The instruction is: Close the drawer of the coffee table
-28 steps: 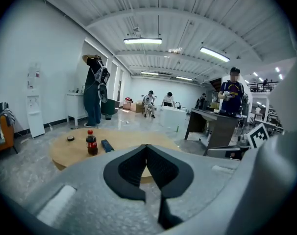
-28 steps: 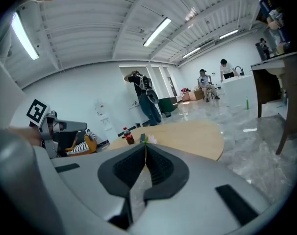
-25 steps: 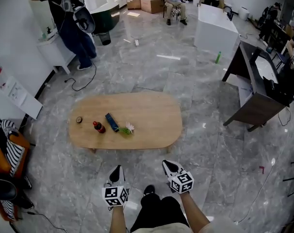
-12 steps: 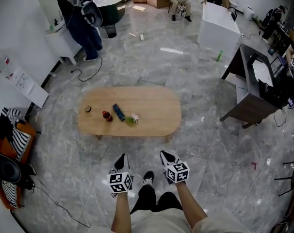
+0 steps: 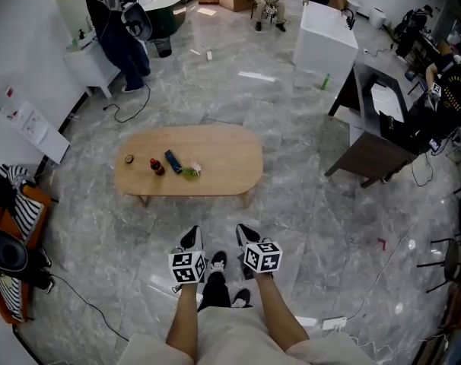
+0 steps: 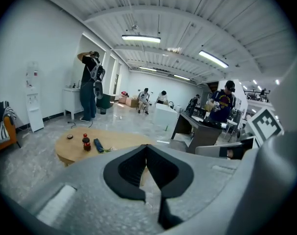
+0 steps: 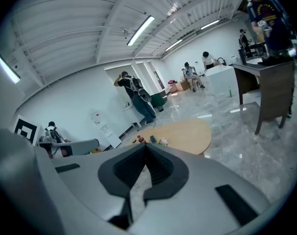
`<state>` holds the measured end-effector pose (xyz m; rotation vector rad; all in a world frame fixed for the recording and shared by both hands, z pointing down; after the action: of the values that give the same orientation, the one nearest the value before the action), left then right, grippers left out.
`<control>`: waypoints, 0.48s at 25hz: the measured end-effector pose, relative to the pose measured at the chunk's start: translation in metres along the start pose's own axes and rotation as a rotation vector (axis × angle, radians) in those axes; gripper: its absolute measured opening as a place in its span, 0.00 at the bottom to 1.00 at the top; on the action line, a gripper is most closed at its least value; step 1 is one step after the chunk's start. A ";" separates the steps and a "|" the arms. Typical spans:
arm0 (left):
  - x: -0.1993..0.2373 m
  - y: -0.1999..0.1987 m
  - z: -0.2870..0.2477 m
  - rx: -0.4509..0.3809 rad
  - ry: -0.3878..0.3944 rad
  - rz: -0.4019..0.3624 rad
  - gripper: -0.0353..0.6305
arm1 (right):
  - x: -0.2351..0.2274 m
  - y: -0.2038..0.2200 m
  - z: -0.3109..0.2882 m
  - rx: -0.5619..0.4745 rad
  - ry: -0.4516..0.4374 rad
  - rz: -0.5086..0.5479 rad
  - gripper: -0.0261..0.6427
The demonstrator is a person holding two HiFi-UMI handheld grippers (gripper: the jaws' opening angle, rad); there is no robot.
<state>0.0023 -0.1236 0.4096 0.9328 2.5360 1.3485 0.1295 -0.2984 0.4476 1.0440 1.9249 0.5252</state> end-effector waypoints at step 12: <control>-0.064 0.029 0.057 -0.024 0.113 -0.062 0.07 | 0.017 0.047 0.072 -0.060 0.018 0.013 0.06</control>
<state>0.0884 -0.1081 0.3873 0.7874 2.6007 1.4494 0.2074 -0.2610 0.4323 1.0170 1.9073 0.5982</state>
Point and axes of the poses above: the fingertips, and each gripper's own axes: z backward along the fingers, x to its left, y out of its underside, the point moved 9 cm from there along z, backward along the fingers, and after that the axes turned 10 degrees about x, right-handed, at the moved point
